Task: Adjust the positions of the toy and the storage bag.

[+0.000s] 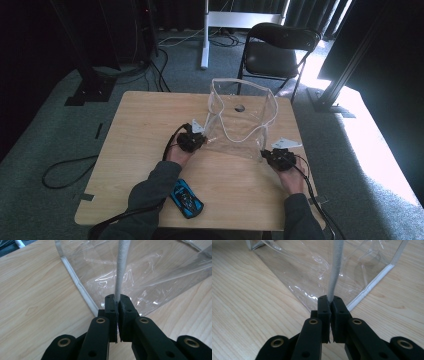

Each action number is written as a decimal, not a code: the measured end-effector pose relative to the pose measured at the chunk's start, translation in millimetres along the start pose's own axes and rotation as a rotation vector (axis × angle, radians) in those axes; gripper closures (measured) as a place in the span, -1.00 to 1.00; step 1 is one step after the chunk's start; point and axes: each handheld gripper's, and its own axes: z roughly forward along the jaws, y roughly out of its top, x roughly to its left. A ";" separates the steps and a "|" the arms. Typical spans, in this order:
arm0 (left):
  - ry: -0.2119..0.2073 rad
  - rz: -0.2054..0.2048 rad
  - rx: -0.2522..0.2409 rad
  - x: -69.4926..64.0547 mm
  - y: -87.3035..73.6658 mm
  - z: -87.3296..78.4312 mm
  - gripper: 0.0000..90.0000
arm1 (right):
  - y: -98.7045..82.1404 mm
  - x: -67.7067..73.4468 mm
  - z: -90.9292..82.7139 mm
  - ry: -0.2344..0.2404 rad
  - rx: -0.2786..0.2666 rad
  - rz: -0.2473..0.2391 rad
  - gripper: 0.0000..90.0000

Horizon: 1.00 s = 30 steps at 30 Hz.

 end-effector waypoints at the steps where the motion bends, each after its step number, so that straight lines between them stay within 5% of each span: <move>1: 0.002 0.000 0.002 -0.1 -1.5 -1.9 0.94 | 0.5 0.9 0.5 0.003 -0.001 -0.005 0.93; 13: 0.023 0.008 0.017 -3.3 -23.5 -28.2 0.94 | 2.0 17.7 3.5 0.060 -0.013 -0.035 0.92; 30: 0.051 -0.084 0.005 3.5 -58.9 -64.2 0.93 | 13.1 43.2 14.4 0.138 -0.010 -0.113 0.92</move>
